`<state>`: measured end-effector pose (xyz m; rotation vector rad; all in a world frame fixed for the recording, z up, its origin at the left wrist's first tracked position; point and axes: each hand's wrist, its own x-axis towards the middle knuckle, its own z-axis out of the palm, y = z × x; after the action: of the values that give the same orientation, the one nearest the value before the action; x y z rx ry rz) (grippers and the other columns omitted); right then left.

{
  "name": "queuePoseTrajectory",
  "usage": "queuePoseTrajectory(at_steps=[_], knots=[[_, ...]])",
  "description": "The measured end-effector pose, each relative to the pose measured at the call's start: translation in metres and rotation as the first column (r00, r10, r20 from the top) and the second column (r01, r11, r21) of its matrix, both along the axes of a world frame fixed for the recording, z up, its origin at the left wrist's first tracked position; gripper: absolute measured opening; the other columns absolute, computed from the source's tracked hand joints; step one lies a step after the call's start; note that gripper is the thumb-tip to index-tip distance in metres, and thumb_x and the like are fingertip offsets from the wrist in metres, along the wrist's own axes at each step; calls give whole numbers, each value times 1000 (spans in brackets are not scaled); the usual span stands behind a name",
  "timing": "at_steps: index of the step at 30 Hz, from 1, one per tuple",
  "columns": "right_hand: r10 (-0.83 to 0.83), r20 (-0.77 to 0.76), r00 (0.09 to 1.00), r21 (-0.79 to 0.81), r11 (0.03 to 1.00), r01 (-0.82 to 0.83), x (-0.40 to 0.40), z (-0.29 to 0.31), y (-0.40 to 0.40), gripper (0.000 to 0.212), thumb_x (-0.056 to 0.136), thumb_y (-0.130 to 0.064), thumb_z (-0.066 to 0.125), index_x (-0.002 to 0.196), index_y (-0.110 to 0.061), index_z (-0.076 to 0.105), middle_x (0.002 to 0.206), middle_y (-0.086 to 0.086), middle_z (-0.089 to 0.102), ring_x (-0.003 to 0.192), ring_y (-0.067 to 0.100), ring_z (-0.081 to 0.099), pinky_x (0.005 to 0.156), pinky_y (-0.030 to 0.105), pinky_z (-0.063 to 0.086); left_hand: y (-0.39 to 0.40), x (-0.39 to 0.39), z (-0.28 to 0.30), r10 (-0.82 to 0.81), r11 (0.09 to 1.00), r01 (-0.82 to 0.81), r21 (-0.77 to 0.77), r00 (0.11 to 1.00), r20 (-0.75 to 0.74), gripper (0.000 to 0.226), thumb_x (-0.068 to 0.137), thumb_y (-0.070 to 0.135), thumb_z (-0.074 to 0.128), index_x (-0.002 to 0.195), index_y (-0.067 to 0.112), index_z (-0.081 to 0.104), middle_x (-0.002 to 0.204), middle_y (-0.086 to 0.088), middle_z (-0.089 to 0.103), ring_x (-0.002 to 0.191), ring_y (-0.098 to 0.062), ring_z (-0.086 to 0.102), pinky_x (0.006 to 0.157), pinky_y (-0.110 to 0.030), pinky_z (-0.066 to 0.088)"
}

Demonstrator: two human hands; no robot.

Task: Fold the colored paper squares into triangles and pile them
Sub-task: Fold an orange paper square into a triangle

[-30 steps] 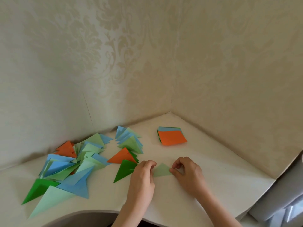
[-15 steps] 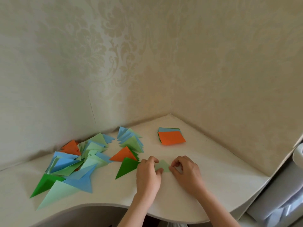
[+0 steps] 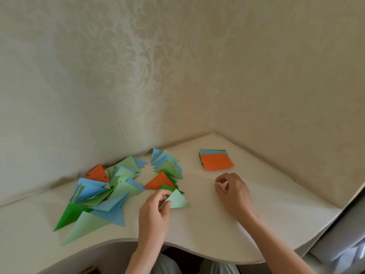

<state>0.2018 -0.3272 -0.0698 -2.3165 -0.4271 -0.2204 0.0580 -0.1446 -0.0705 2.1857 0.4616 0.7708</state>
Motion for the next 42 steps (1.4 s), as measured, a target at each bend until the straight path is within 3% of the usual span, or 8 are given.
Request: queuePoseTrajectory(at_steps=[4,11,18,24,27,36,39,42], knots=[[-14,36,999,-41,999,15,9,-1,13,22,81,-26,70,102,-26,63,109,-9,56,89,13,55,79,33,47,17,2,-10,31,999,-30,24,999,-40,24,83,4,68,92,26,66,86,15,64,80,-3,59,68,-16,44],[-35,114,993,-230,971,61,40,-1,23,45,82,-43,68,122,-24,59,125,-4,54,117,20,46,90,34,36,42,24,-15,80,983,-73,170,996,-36,23,82,2,68,97,20,69,91,9,64,78,-8,56,70,-20,40],[-49,213,976,-343,931,122,62,0,38,40,79,-53,67,112,-30,67,117,-3,56,108,23,46,84,37,34,54,42,-18,142,938,-126,323,989,-28,18,79,3,71,93,14,73,89,1,59,81,-20,52,69,-32,47],[-46,333,942,-320,934,159,73,-6,50,9,79,-35,72,75,-28,75,96,2,56,93,28,50,71,36,34,60,47,-19,134,898,-92,431,989,-66,17,77,4,74,89,16,76,88,2,61,78,-21,51,66,-35,50],[-30,373,927,-257,957,134,68,-7,48,13,76,-27,76,64,-27,72,88,-1,57,86,26,53,66,35,35,62,47,-18,130,886,-75,458,987,-90,18,76,5,75,89,16,76,88,3,62,78,-22,52,64,-37,50],[86,527,846,-123,992,-24,22,9,2,17,78,-18,76,88,-32,74,90,-11,63,76,20,54,63,33,36,31,45,3,56,909,-74,410,997,55,16,74,2,75,85,13,71,87,0,53,78,-19,49,70,-33,50],[122,521,845,-171,985,-36,5,2,-8,10,80,-31,66,85,-33,74,88,-12,63,80,19,56,64,32,37,9,53,0,-72,949,41,313,993,89,19,77,0,73,89,14,70,88,4,55,80,-15,55,70,-28,51],[169,480,861,-215,974,-71,-8,-7,-13,20,84,-42,54,83,-35,73,85,-15,62,80,16,58,65,32,40,-14,61,-5,-268,940,241,240,959,87,23,82,4,69,100,18,67,97,11,57,90,-5,55,80,-18,47]])
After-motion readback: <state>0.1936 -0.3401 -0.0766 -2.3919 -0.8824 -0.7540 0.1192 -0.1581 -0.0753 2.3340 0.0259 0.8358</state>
